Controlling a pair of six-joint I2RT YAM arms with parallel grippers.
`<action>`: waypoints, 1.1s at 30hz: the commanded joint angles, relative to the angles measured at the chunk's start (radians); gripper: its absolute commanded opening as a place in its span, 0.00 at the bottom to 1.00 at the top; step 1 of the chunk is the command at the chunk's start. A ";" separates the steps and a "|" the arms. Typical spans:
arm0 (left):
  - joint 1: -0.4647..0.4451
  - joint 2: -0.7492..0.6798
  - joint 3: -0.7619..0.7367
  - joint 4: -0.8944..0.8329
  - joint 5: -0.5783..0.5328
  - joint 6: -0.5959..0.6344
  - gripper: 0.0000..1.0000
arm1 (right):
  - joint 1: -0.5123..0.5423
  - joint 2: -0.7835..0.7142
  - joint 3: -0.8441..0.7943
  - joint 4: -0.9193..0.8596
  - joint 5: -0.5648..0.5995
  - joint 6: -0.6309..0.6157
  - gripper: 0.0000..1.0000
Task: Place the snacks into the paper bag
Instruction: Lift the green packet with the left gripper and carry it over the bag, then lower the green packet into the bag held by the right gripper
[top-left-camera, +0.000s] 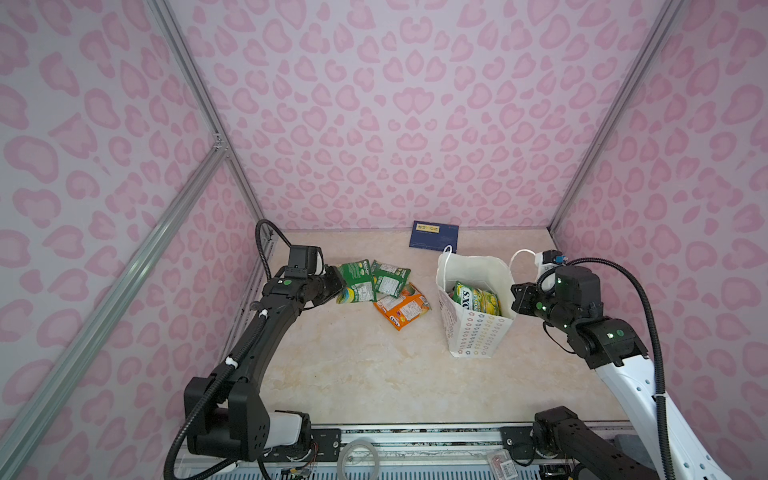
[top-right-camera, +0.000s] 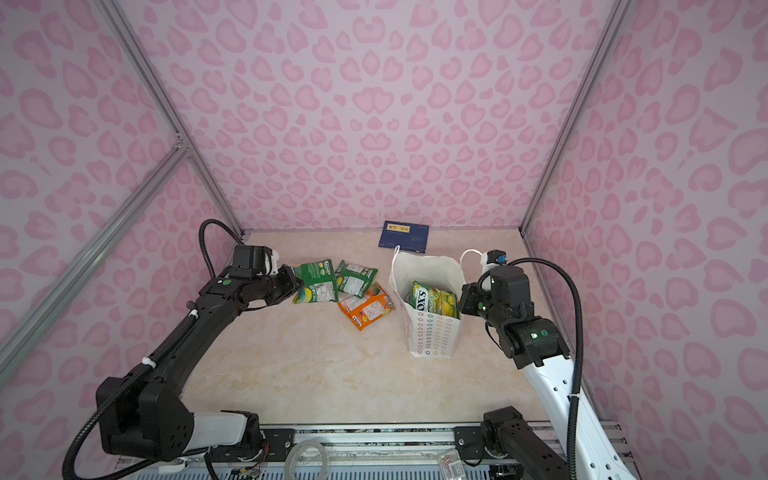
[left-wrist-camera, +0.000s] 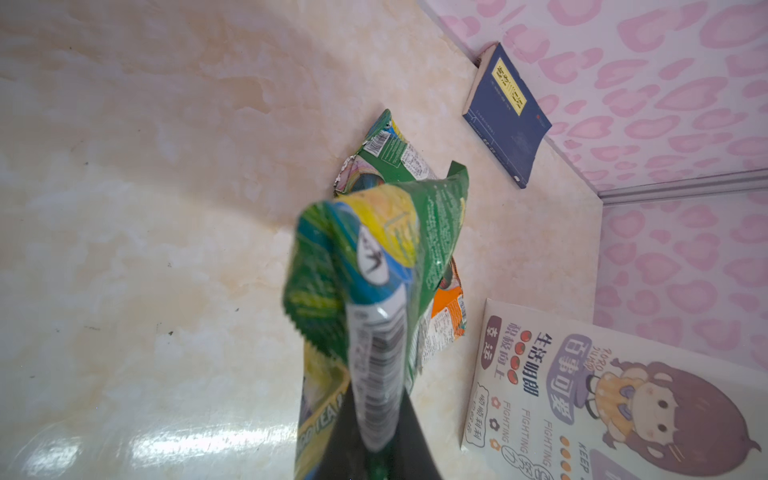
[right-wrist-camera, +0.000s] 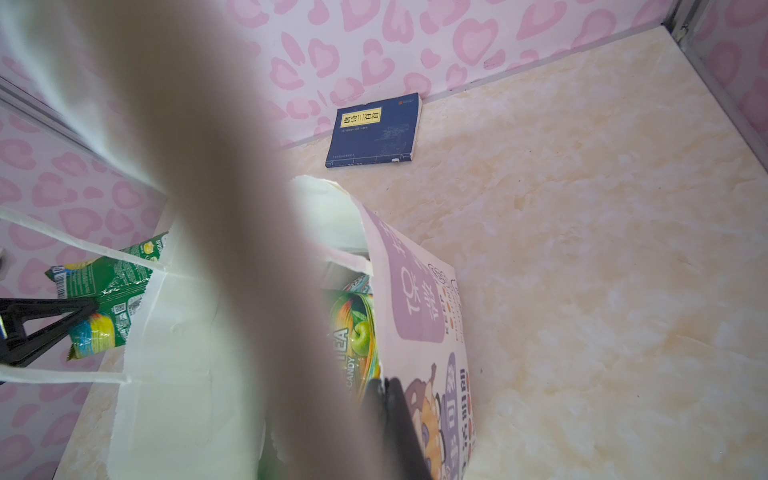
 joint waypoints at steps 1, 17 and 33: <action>-0.040 -0.087 0.027 -0.047 -0.026 0.042 0.03 | 0.001 0.004 -0.004 0.011 -0.003 -0.008 0.00; -0.472 -0.230 0.412 -0.085 -0.209 0.036 0.03 | 0.002 0.005 0.011 -0.009 0.013 -0.023 0.00; -0.930 0.295 0.943 -0.180 -0.430 0.173 0.03 | 0.000 -0.008 -0.008 -0.007 0.008 0.003 0.00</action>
